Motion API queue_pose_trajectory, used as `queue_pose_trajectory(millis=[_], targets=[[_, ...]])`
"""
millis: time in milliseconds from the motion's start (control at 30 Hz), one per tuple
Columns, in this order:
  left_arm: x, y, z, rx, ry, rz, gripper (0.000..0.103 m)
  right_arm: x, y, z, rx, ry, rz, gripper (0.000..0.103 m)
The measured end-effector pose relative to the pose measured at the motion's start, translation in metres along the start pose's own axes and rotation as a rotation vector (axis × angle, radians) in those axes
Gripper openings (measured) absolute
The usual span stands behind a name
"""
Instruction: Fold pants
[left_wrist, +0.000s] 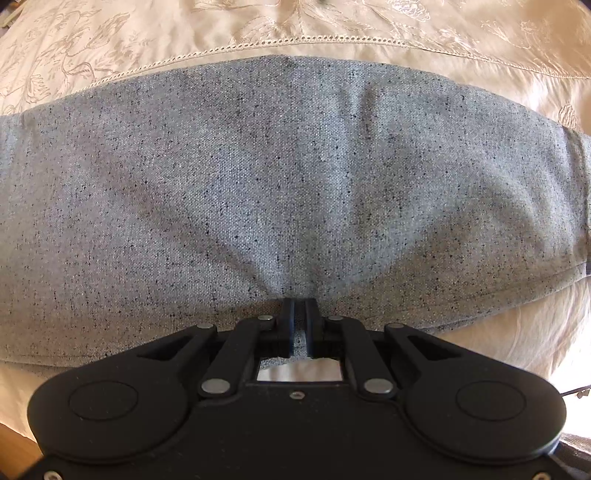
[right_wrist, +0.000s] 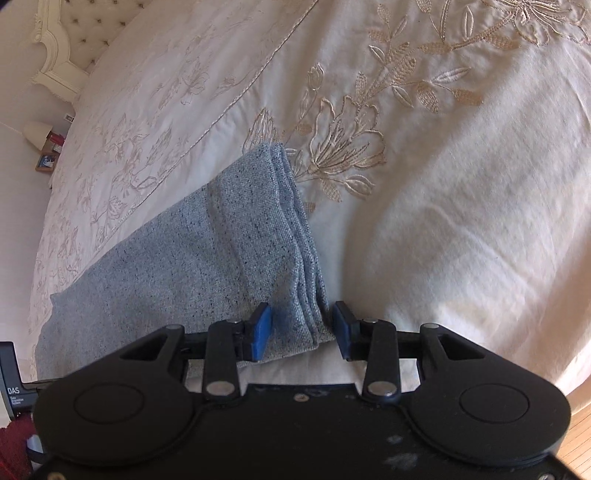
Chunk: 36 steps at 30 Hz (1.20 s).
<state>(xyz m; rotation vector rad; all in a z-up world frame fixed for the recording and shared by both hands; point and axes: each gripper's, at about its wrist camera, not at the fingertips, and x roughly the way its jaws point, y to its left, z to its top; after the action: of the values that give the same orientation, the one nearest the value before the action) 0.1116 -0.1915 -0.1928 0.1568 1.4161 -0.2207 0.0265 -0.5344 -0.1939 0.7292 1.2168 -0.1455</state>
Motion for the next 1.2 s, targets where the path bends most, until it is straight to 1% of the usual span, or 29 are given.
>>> queue_pose_trajectory(millis=[100, 167, 300, 400, 500, 733, 933, 1100, 1200], targets=[[0.000, 0.002, 0.000, -0.004, 0.002, -0.003, 0.014, -0.012, 0.000, -0.007, 0.031, -0.019, -0.014, 0.040], [0.002, 0.001, -0.001, -0.005, 0.000, -0.003, 0.014, -0.018, -0.002, -0.015, 0.037, -0.015, -0.005, 0.042], [0.003, 0.000, -0.001, 0.008, 0.002, 0.004, 0.014, -0.003, -0.008, -0.024, 0.068, 0.015, -0.002, 0.041], [0.004, -0.002, 0.002, 0.020, 0.008, 0.008, 0.014, 0.007, -0.014, -0.024, 0.116, -0.004, 0.001, 0.043], [0.005, -0.005, 0.004, 0.029, 0.013, 0.011, 0.014, 0.008, -0.016, -0.022, 0.150, -0.030, 0.010, 0.044], [0.007, -0.014, 0.009, 0.053, 0.017, 0.022, 0.014, 0.000, -0.010, -0.015, 0.156, -0.103, 0.018, 0.044], [0.008, -0.018, 0.010, 0.071, 0.018, 0.024, 0.014, 0.003, -0.008, -0.004, 0.128, -0.102, 0.001, 0.043], [0.008, -0.018, 0.008, 0.072, 0.013, 0.022, 0.014, -0.006, -0.013, -0.020, 0.161, -0.116, -0.006, 0.041], [0.008, -0.019, 0.006, 0.077, 0.008, 0.023, 0.014, 0.004, -0.017, -0.017, 0.170, -0.117, -0.004, 0.038]])
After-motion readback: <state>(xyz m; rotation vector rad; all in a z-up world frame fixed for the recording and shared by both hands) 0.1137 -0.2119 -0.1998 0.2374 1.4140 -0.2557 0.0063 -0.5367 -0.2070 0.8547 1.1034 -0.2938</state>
